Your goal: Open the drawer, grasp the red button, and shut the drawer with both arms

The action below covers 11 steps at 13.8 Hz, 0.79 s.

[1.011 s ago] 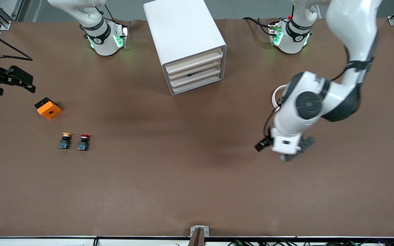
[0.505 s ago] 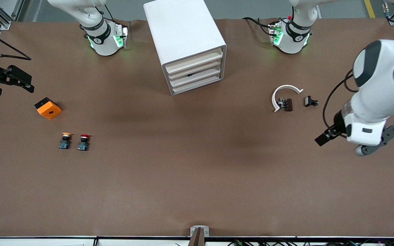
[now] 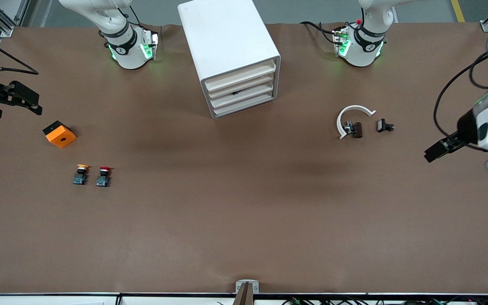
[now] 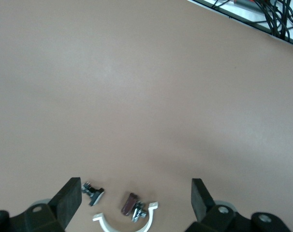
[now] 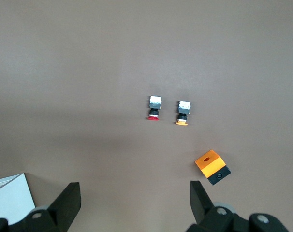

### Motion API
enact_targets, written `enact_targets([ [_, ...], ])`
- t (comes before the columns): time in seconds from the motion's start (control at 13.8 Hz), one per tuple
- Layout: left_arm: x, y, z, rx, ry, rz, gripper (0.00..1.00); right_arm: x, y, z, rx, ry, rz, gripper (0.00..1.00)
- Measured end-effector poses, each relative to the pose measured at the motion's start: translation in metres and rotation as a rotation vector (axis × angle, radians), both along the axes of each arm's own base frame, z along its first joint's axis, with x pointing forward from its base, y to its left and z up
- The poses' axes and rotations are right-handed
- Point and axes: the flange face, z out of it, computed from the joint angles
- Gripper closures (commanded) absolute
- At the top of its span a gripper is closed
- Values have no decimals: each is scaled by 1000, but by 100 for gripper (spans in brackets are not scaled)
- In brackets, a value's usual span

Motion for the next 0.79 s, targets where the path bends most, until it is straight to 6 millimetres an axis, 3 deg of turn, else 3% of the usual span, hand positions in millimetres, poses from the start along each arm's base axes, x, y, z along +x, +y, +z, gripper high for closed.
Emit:
enact_targets([
  [0.14, -15, 18, 18, 3, 23, -66, 0, 0, 0, 0, 0, 0, 0, 0],
  [0.36, -37, 27, 38, -8, 65, -175, 0, 0, 0, 0, 0, 0, 0, 0],
  [0.79, -72, 17, 63, -2, 94, -280, 0, 0, 0, 0, -1, 0, 0, 0],
])
